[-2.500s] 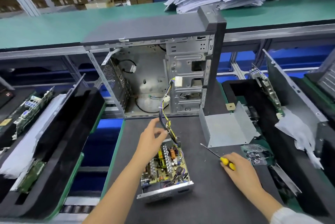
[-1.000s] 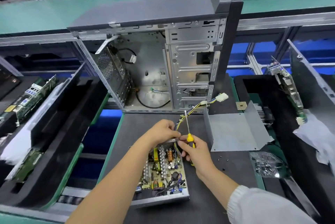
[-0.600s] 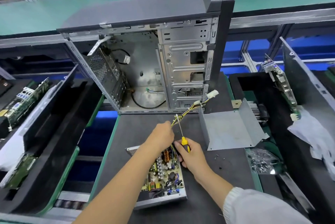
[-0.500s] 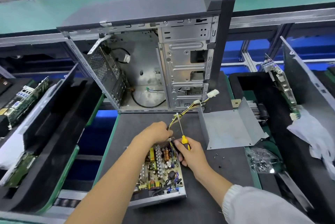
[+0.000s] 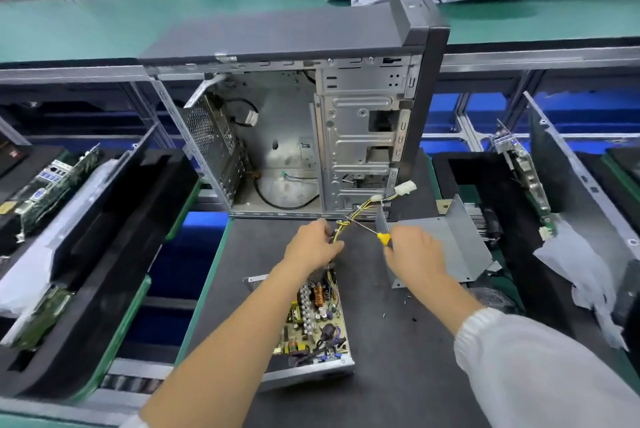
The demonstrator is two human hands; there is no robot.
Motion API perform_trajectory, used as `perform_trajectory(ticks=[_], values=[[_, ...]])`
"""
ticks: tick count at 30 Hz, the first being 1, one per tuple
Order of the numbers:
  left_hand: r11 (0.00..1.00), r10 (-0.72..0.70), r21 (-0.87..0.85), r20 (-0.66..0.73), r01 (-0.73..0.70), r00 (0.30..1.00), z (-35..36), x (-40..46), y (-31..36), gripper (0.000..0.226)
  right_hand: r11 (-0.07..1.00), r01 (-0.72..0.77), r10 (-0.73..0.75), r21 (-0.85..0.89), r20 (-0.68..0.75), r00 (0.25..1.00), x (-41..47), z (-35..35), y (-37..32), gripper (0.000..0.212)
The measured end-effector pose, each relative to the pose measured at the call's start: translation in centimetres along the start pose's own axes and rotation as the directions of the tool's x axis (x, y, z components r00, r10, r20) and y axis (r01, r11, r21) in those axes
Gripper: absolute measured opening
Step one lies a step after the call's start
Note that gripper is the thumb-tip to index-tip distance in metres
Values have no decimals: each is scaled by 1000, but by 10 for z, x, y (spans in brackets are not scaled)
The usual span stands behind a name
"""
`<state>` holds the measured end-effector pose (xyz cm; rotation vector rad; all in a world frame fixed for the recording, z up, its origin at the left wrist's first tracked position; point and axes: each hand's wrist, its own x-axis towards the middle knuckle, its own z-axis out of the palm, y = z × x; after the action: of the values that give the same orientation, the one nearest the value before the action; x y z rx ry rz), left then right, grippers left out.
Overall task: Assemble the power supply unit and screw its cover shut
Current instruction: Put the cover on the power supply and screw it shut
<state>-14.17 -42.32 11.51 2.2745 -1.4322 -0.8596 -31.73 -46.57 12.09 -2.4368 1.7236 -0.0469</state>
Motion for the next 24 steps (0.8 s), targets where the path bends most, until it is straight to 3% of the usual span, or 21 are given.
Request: perform_trajectory(ticks=[4,8,10,12,15,18,20,22,24], values=[[995,74,-64,-82,-79,994,2,0,11,25,1000,-21,21,-14,-26,999,-9,-9,8,33],[994,-101,-47,-162,95,982,-5,-3,-8,26,999,-18,14,-47,-93,996,-26,-34,22,38],[977,-208,-61,-94,203,974,-11,-2,-17,44,999,-44,48,28,-148,988,-34,-52,30,41],[976,-211,40,-74,214,975,-12,1,-20,53,993,-40,62,113,-192,979,-41,-73,36,37],[985,-128,112,-63,134,990,-11,2,-21,41,950,41,29,309,-217,976,-51,-102,40,29],[950,-150,275,-2,145,989,-16,2,-29,45,797,106,-14,595,-158,987,-60,-123,36,38],[940,-114,316,-54,125,992,-24,-1,-32,53,635,99,-44,766,-92,995,-67,-133,30,37],[992,78,115,-201,-56,977,-30,-10,-31,45,503,50,-86,863,-8,996,-71,-136,21,35],[950,180,-189,-320,-249,930,-36,-27,-32,33,414,-15,-133,910,77,988,-71,-133,11,38]])
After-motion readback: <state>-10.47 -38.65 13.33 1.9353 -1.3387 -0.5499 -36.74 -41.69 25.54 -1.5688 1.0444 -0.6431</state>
